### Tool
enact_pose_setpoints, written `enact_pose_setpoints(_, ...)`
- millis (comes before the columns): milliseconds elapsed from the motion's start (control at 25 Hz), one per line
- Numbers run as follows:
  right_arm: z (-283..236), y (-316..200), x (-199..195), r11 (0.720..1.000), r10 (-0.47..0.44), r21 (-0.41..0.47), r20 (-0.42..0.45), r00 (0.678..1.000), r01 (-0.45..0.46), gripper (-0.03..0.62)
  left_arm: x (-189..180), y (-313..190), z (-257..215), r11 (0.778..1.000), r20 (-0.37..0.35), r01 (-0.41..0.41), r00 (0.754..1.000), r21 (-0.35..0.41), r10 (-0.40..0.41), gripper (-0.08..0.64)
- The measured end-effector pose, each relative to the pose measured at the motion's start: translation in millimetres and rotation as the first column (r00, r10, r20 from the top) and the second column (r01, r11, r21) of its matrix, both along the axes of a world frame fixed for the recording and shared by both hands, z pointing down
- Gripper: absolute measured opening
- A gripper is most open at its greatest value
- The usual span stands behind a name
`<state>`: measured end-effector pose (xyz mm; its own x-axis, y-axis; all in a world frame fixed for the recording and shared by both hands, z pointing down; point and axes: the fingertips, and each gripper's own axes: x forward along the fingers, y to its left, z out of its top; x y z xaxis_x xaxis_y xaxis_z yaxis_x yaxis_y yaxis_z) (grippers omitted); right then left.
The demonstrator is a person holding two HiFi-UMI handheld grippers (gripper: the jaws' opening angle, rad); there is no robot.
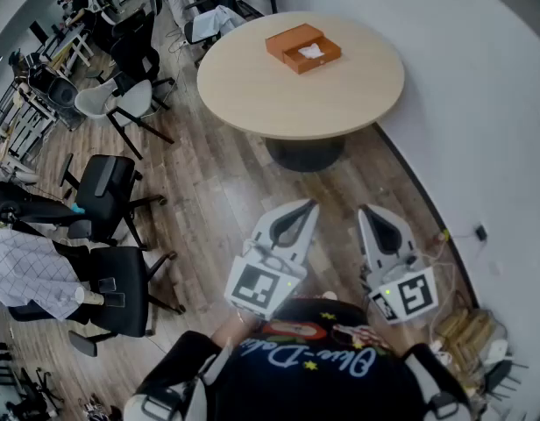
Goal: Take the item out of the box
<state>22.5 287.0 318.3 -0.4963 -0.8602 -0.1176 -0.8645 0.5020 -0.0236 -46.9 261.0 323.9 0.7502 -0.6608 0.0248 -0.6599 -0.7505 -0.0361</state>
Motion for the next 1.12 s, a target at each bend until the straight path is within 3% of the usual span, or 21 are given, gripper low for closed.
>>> enact_pose_setpoints(480, 1, 9, 22, 1.000, 0.004, 0.013, 0.060, 0.998, -0.005, -0.003, 22, 9, 3, 1.000, 0.009, -0.004, 1.000, -0.011, 0.004, -0.015)
enact_pose_setpoints(680, 4, 16, 37, 0.999, -0.023, 0.030, 0.030, 0.999, 0.022, -0.003, 39, 13, 3, 1.000, 0.020, -0.014, 1.000, -0.014, 0.014, -0.015)
enact_pose_setpoints(880, 10, 24, 52, 0.999, -0.035, 0.023, -0.006, 0.999, 0.035, -0.003, 59, 20, 2, 1.000, 0.026, -0.030, 0.999, -0.007, 0.030, -0.015)
enact_pose_setpoints(1120, 20, 32, 68, 0.999, -0.039, -0.025, 0.047, 0.998, 0.040, -0.003, 73, 32, 10, 1.000, 0.037, -0.007, 0.999, -0.018, 0.007, -0.015)
